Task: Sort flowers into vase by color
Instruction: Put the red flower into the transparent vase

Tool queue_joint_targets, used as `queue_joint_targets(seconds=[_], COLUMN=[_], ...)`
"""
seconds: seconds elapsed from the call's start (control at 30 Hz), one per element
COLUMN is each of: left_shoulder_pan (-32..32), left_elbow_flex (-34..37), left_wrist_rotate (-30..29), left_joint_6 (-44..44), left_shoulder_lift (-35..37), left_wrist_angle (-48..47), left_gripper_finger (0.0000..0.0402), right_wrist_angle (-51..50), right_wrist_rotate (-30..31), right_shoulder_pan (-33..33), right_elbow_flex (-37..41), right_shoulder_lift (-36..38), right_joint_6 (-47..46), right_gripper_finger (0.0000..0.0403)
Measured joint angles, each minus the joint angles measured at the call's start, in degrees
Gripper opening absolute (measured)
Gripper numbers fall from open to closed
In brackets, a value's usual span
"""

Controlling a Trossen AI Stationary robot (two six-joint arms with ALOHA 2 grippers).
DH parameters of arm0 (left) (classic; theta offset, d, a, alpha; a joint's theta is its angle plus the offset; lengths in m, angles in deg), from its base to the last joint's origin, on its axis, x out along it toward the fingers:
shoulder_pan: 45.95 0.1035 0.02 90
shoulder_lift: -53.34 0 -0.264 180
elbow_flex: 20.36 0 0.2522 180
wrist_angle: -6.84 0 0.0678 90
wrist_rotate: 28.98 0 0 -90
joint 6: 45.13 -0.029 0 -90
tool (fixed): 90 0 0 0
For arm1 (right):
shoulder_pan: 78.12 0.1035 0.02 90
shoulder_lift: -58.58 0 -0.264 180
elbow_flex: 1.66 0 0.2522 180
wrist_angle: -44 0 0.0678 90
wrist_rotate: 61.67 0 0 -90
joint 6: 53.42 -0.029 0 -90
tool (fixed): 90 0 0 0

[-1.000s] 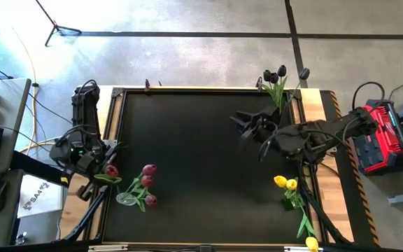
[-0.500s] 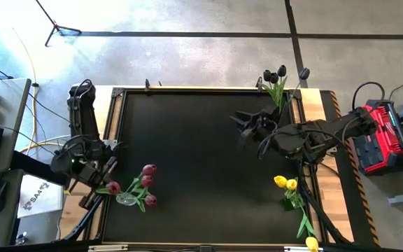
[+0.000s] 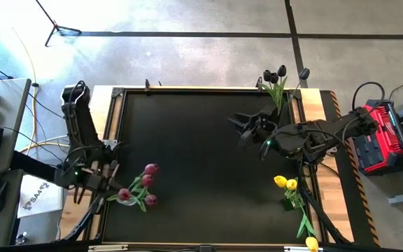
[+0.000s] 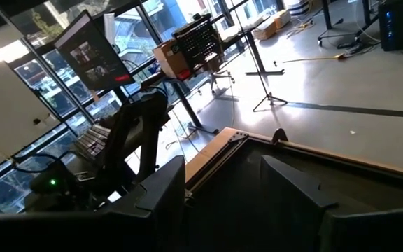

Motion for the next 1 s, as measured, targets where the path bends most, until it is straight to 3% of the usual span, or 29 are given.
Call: queue_joint_targets(seconds=[0.53,1.0], left_shoulder_pan=[-0.92,-3.55], left_elbow_flex=[0.04,0.04], left_wrist_rotate=[-3.08,-6.99], left_joint_6=[15.77,15.59], left_shoulder_lift=[-4.18,0.02], left_wrist_angle=[-6.32,-5.70], left_gripper_finger=[0.0027,0.0125], right_wrist_angle=[0.10,0.04], right_wrist_rotate=[-2.68,-4.77], right_shoulder_pan=[0.04,0.04], right_elbow_flex=[0.00,0.00], right_shoulder_lift=[-0.01,-0.01], right_joint_6=[0.03,0.27], right_gripper_finger=[0.0172,0.0172])
